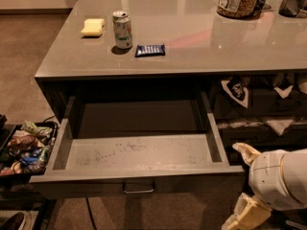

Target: Close top drawer

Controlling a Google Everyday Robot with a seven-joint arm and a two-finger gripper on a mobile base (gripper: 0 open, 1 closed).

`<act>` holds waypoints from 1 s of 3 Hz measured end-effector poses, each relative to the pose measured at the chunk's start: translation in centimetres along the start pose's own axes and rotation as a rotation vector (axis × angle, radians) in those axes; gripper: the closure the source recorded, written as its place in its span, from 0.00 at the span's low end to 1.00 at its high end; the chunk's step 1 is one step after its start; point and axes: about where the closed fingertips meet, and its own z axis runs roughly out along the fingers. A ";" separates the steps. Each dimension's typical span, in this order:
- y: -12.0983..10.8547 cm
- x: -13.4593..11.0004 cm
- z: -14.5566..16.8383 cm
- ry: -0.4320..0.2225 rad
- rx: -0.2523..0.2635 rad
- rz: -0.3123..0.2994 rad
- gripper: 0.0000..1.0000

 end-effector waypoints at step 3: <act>2.8 2.9 3.4 0.001 -0.053 0.058 0.00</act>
Offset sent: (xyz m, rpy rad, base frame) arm -0.0238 -0.0041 -0.0406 0.0480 0.0658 -0.0411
